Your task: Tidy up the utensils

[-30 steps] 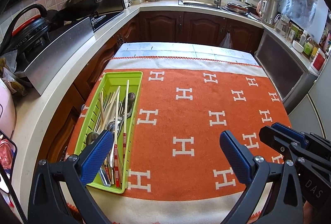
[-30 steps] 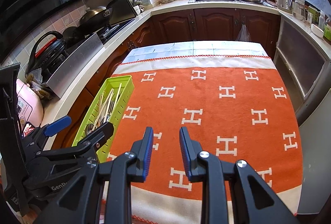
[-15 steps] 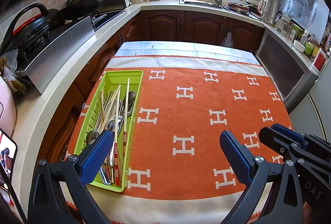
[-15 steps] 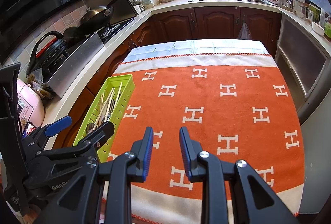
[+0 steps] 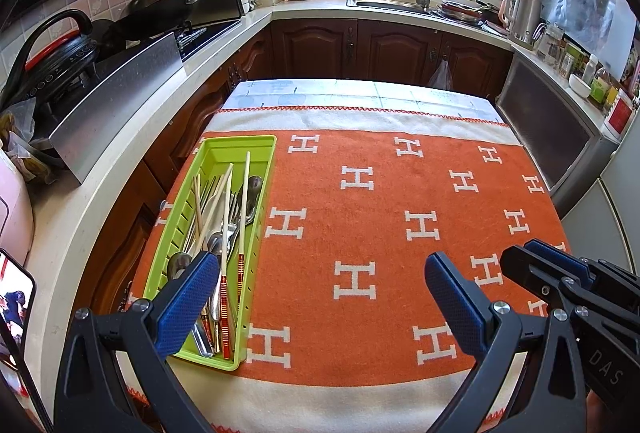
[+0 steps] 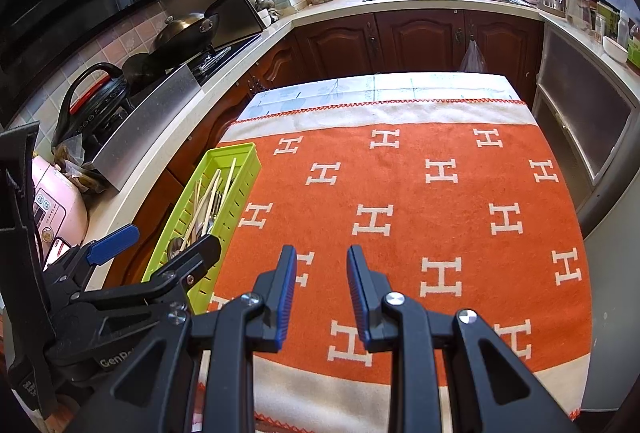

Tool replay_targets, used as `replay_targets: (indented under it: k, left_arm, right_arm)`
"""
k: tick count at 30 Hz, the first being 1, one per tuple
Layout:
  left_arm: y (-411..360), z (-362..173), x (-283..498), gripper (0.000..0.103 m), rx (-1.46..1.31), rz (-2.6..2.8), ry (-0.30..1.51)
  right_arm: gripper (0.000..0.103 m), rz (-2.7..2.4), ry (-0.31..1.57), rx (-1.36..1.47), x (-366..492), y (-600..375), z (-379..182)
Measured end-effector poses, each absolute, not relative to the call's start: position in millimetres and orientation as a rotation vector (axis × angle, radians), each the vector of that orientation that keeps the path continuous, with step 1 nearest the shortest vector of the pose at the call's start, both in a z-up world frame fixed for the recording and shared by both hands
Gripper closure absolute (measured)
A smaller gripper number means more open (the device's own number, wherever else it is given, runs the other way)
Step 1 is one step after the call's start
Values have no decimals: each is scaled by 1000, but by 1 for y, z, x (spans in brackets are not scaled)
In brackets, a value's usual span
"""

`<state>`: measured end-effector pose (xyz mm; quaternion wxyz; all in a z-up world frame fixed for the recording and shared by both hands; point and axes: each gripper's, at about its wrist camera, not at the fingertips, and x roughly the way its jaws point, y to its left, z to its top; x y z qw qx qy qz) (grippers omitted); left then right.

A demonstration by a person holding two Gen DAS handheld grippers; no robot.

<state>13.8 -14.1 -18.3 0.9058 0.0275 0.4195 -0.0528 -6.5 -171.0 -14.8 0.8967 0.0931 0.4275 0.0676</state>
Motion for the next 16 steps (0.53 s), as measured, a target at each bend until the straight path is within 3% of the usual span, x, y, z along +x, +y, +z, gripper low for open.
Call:
replay_targets:
  k: [16]
  left_arm:
    - [-13,-19,11,1,63,-107,881]
  right_arm:
    - [77,143,892,210,-10,-168,-18]
